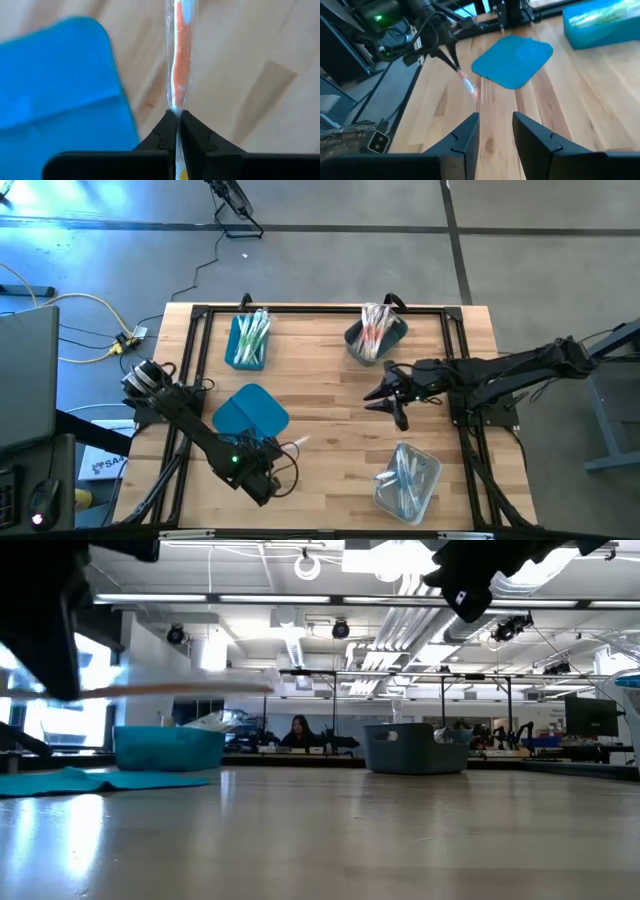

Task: Pick & Place Toothbrushes
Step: Put the orange toothbrush into the dark gray bin

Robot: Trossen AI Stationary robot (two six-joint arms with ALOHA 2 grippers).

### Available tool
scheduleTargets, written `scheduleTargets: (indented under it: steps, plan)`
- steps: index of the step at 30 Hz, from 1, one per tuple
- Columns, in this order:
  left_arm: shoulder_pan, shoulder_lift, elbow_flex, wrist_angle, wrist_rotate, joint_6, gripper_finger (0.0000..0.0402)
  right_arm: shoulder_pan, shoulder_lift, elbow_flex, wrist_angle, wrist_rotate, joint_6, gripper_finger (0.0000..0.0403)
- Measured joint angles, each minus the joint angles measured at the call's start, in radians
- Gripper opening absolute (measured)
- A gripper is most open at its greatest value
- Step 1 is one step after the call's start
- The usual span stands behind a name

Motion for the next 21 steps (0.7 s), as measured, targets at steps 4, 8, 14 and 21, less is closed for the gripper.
scheduleTargets:
  steps: [4,8,14,21]
  plan:
    - [0.051,-0.061,0.000,-0.037,-0.072,0.106,0.0005,0.000,-0.051,0.000,-0.014,0.003,-0.023,0.0110]
    - [0.132,-0.123,0.002,-0.023,-0.134,0.260,0.0005,0.000,-0.077,0.000,-0.017,0.003,-0.026,0.0110]
    - [0.283,-0.198,0.003,0.017,-0.134,0.515,0.0005,0.000,-0.080,0.000,-0.018,0.004,-0.073,0.0110]
    - [0.508,-0.258,0.003,0.166,0.038,0.838,0.0005,-0.001,-0.070,0.000,-0.013,0.069,-0.130,0.0110]
